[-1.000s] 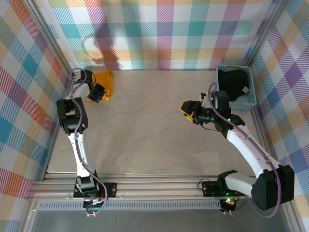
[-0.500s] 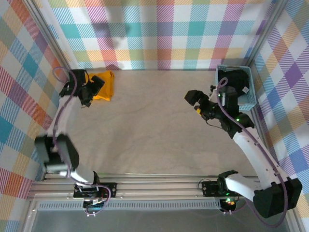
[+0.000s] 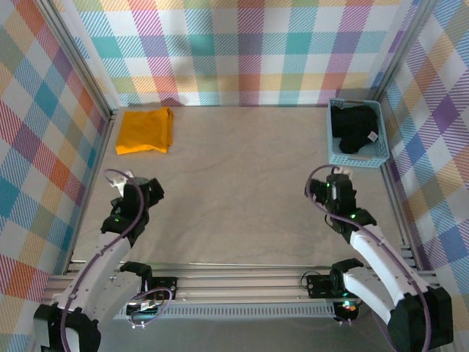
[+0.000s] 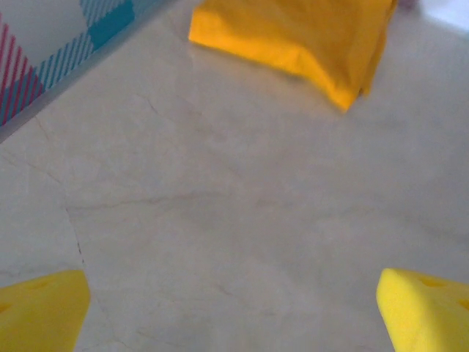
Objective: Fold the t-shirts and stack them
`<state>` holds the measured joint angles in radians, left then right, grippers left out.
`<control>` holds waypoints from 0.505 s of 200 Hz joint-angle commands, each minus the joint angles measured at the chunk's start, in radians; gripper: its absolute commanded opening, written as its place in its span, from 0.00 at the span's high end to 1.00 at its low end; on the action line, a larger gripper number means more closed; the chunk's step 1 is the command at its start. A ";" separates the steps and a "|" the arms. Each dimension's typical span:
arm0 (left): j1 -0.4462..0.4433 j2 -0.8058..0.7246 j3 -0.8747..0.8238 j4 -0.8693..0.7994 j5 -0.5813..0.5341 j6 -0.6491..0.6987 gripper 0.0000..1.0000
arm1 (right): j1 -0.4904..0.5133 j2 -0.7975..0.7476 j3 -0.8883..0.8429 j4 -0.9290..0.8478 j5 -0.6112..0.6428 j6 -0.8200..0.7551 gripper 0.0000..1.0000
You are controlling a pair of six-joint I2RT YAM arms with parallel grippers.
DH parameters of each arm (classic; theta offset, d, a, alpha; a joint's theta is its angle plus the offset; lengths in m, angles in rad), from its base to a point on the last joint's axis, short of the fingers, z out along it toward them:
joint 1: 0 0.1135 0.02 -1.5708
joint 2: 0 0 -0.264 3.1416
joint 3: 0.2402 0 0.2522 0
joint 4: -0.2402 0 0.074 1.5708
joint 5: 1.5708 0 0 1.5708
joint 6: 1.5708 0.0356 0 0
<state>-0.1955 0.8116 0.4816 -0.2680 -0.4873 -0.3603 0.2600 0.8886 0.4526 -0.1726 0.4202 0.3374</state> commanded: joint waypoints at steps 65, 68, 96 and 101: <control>0.078 0.526 -0.054 0.779 0.075 0.230 0.00 | -0.153 0.417 -0.066 0.756 -0.098 -0.211 0.00; 0.085 0.539 -0.049 0.792 0.085 0.230 0.00 | -0.158 0.429 -0.065 0.775 -0.106 -0.214 0.00; 0.116 0.643 -0.026 0.922 0.152 0.297 0.00 | -0.196 0.525 -0.049 0.922 -0.201 -0.303 0.00; 0.122 0.663 -0.030 0.938 0.170 0.296 0.00 | -0.208 0.540 -0.053 0.936 -0.218 -0.292 0.00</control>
<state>-0.1001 1.4136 0.4286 0.4385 -0.3996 -0.1272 0.0883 1.3705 0.3775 0.5293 0.3115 0.1081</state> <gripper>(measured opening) 0.999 0.996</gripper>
